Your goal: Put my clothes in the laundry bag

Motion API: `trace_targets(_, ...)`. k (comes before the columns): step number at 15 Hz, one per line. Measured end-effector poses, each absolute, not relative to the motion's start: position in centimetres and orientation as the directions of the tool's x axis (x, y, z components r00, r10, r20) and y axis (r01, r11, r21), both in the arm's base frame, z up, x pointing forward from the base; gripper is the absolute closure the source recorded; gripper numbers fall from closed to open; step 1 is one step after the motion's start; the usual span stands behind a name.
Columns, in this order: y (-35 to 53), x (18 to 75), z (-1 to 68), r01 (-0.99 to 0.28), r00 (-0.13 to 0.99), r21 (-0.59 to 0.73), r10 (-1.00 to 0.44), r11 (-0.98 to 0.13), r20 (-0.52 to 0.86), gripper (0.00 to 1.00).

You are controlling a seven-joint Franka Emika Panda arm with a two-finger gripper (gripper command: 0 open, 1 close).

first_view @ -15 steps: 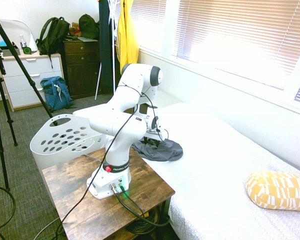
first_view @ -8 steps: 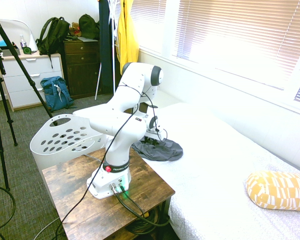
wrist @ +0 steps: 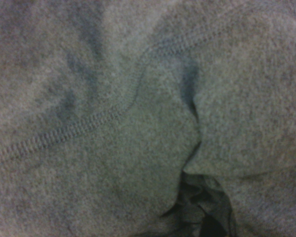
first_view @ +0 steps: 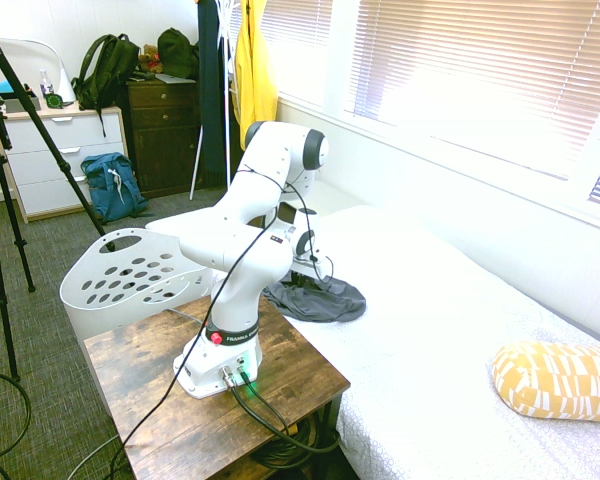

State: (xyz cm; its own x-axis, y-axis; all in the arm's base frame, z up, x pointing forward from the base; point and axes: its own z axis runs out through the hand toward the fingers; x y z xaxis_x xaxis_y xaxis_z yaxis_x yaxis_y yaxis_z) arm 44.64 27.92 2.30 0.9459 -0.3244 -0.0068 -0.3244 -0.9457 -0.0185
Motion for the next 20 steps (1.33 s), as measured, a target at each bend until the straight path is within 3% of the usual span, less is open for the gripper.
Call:
trace_targets(7,27.4,47.3,8.1,-0.349,0.935,-0.077,-0.352,-0.934,0.035,1.0)
trace_targets(13,31.7,48.5,28.9,-0.305,0.936,-0.141,-0.324,-0.942,0.14,1.0)
trace_targets(16,36.3,43.3,40.5,-0.224,0.953,-0.195,-0.256,-0.955,0.162,1.0)
trace_targets(20,41.5,28.9,54.9,-0.101,0.971,-0.226,-0.145,-0.969,0.188,1.0)
